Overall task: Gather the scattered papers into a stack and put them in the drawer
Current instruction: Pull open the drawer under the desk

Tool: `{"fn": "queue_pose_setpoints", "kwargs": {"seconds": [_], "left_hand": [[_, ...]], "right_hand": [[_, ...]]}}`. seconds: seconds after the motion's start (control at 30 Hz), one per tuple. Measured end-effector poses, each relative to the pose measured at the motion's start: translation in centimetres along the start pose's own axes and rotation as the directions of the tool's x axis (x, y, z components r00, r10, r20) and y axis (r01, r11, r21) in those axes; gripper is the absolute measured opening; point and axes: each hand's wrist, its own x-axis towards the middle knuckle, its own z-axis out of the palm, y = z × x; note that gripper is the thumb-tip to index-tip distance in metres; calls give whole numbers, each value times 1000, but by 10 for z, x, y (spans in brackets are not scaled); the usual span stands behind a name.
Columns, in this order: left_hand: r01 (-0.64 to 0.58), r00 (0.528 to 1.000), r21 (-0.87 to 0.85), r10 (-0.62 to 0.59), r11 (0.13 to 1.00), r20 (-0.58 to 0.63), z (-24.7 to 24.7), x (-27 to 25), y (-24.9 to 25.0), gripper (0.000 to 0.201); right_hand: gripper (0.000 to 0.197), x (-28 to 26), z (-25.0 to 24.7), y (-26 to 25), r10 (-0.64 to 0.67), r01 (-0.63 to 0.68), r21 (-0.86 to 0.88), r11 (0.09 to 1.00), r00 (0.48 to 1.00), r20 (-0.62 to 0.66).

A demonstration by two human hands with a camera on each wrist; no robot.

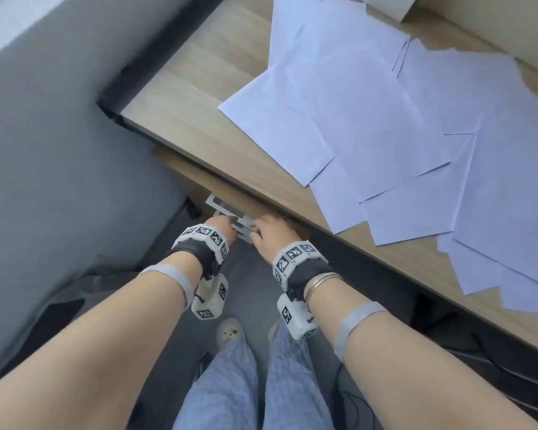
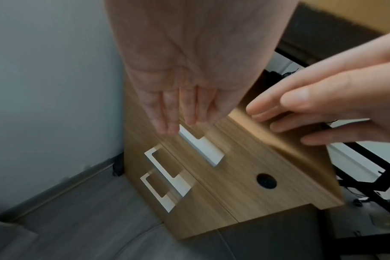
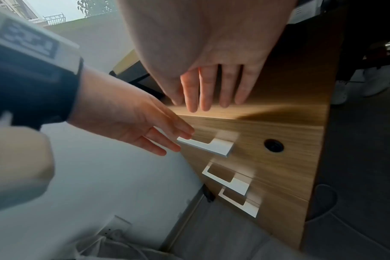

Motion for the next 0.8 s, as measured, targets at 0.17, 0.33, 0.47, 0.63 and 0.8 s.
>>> {"fn": "queue_pose_setpoints", "kwargs": {"seconds": [0.17, 0.33, 0.47, 0.63, 0.8], "left_hand": [[-21, 1000, -14, 21, 1000, 20, 4, 26, -2, 57], [19, 999, -67, -17, 998, 28, 13, 43, -7, 60], [35, 999, -155, -39, 987, -23, 16, 45, -12, 54], [178, 975, -415, -218, 892, -50, 18, 36, -8, 44], [250, 940, -631, -339, 734, -22, 19, 25, -18, 50]], "right_hand": [[40, 11, 4, 19, 62, -62, 8, 998, 998, 1], [39, 19, 9, 29, 50, -50, 25, 998, 999, 5], [39, 22, 9, 29, 64, -66, 42, 997, 997, 34], [38, 19, 7, 29, 63, -64, 25, 998, 997, 50], [39, 17, 5, 26, 64, -64, 7, 998, 997, 52]]}}
